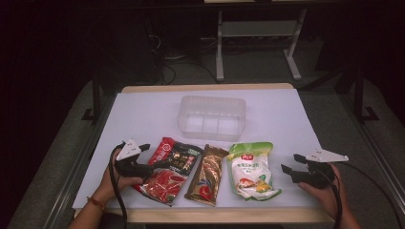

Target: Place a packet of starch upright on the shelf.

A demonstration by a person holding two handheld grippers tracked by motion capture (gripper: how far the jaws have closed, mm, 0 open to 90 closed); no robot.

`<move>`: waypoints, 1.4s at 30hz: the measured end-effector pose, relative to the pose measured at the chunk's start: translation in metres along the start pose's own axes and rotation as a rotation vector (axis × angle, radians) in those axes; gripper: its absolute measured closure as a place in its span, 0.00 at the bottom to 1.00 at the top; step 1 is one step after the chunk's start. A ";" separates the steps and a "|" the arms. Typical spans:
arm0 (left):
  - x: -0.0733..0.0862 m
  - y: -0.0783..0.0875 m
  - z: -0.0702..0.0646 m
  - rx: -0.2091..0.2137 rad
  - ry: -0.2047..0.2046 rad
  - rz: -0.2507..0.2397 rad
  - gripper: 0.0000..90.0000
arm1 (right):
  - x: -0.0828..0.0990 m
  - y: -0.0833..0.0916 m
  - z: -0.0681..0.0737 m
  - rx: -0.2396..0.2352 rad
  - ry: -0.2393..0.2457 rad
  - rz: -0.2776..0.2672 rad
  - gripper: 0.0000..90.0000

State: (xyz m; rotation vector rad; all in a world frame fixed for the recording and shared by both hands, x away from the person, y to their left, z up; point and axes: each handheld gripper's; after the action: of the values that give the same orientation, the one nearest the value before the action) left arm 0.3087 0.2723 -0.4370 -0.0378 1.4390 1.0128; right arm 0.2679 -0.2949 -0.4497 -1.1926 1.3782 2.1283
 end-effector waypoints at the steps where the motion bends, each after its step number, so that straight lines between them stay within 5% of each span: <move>1: 0.000 0.000 0.000 0.002 0.002 -0.001 0.21 | 0.000 0.000 0.000 -0.007 -0.005 0.000 0.36; 11: 0.001 0.008 -0.003 0.017 0.009 -0.019 0.21 | -0.007 -0.008 0.005 -0.136 -0.069 0.007 0.33; 25: -0.005 0.009 -0.010 -0.023 -0.050 0.015 0.22 | -0.009 -0.020 0.028 -0.351 -0.116 0.098 0.25; 36: -0.010 0.022 -0.017 -0.010 -0.043 -0.015 0.22 | -0.019 -0.035 0.024 -0.384 -0.156 0.142 0.18; 42: -0.020 0.027 -0.025 0.065 -0.035 -0.063 0.22 | -0.024 -0.048 0.025 -0.436 -0.181 0.185 0.17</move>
State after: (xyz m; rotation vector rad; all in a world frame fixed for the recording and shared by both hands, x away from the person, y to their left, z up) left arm 0.2767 0.2636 -0.4114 -0.0177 1.4291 0.9109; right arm 0.3020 -0.2469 -0.4545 -1.0103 1.0098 2.6900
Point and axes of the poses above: each handheld gripper's, and its own axes: y roughly backward along the jaws, x roughly out of its underside, z roughly to its left, and after that the axes turned 10 degrees about -y, right-handed
